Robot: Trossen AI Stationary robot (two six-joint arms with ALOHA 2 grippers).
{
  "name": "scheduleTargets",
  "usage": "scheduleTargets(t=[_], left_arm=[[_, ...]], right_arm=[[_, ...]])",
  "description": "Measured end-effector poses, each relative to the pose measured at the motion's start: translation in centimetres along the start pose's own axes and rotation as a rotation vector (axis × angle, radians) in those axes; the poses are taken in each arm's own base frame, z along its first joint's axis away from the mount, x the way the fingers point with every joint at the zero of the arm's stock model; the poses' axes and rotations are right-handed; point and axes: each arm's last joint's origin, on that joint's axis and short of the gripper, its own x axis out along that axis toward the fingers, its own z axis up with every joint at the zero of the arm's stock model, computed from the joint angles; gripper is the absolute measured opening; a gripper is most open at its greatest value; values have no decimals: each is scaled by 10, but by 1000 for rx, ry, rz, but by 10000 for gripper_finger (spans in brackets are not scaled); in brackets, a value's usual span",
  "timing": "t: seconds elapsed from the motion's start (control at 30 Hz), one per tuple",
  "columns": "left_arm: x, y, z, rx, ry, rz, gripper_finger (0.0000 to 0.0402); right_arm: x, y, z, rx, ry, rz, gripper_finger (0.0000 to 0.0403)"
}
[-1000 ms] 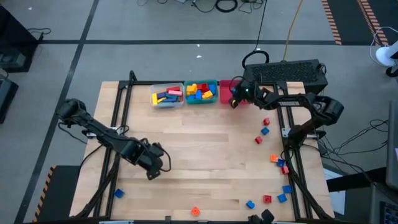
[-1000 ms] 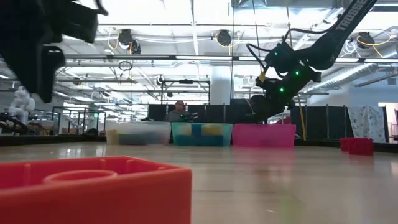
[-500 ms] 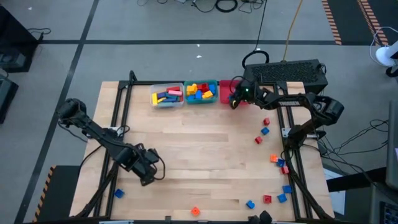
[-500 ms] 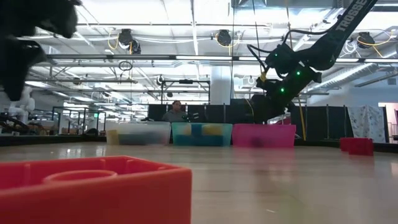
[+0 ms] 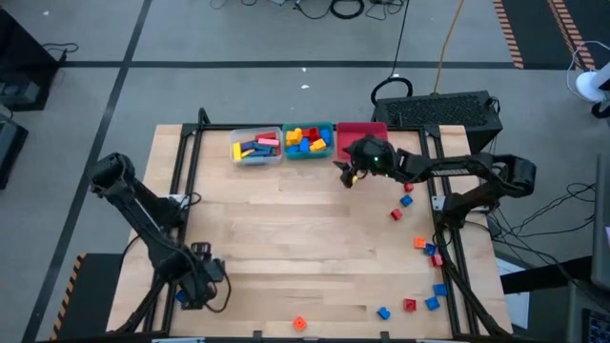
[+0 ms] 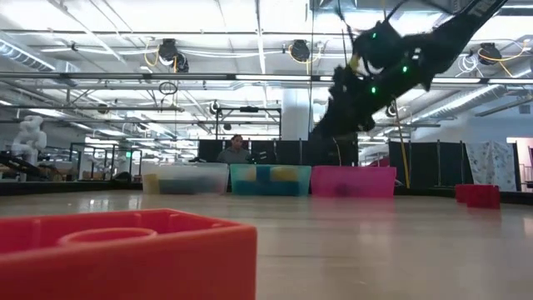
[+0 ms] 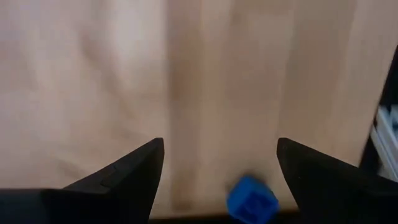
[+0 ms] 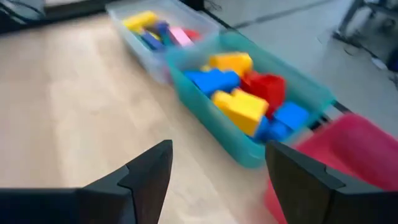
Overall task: Sort blocks by size
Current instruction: Put the blue 4 stud game piece into the red bin
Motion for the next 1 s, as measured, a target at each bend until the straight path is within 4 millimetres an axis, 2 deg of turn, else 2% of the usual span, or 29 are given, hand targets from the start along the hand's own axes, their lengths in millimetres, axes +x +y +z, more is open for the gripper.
scheduleTargets(t=[0.23,0.57,0.77,0.87,1.0], left_arm=[[38,-32,-16,58,225,-88,310],[57,-42,-35,75,318,-27,310],[69,-40,-45,82,387,77,306],[73,-40,-44,78,389,91,275],[73,-37,-39,58,378,101,197]], right_arm=[[-22,17,11,-22,-50,60,242],[-32,26,16,-41,-90,54,242],[-32,26,16,-49,-89,54,242],[-32,26,16,-49,-89,54,242],[-32,26,16,-49,-86,54,242]])
